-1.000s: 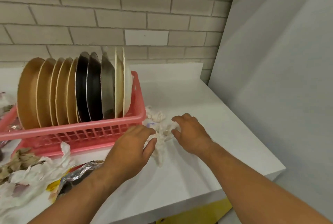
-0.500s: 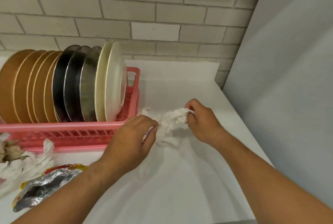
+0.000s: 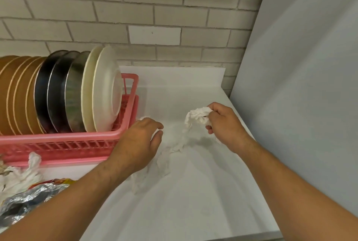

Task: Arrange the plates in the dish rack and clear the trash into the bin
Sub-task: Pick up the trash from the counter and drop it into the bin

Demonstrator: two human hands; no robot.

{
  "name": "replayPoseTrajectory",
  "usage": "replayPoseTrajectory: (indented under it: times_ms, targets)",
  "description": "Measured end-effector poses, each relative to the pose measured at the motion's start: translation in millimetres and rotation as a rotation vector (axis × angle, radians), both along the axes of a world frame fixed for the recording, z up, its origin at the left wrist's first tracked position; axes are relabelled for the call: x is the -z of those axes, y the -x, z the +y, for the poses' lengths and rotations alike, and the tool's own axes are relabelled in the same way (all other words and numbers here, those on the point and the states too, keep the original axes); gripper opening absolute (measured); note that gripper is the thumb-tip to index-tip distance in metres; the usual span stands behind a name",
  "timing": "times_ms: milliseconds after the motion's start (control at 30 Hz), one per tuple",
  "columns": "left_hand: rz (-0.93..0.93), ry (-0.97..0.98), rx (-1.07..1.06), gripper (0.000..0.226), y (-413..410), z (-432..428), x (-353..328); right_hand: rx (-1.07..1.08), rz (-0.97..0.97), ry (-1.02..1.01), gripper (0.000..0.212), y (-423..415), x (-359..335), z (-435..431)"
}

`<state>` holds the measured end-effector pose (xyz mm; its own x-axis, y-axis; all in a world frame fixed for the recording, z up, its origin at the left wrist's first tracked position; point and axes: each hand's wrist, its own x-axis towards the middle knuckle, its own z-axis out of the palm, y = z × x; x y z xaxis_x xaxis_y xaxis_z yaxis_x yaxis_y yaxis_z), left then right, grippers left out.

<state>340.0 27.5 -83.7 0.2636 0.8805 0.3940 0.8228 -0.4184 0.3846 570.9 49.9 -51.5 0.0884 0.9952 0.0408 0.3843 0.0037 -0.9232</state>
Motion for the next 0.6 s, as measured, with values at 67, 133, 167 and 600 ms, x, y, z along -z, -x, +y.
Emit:
replayPoseTrajectory:
  times_ms: [67, 133, 167, 600]
  targets:
    - [-0.014, 0.005, -0.018, 0.023, 1, 3, -1, 0.036, 0.027, -0.032, 0.036, -2, 0, 0]
    - [-0.012, 0.021, -0.036, 0.025, 2, 4, -2, 0.084, 0.105, -0.032, 0.039, -6, 3, -1]
    - [0.010, 0.044, -0.036, 0.026, 0, 5, -3, 0.108, 0.122, -0.037, 0.040, -7, 5, -3]
    - [0.661, 0.467, 0.209, 0.035, -33, 18, 31, -0.229, -0.962, -0.066, 0.053, -15, 110, -46]
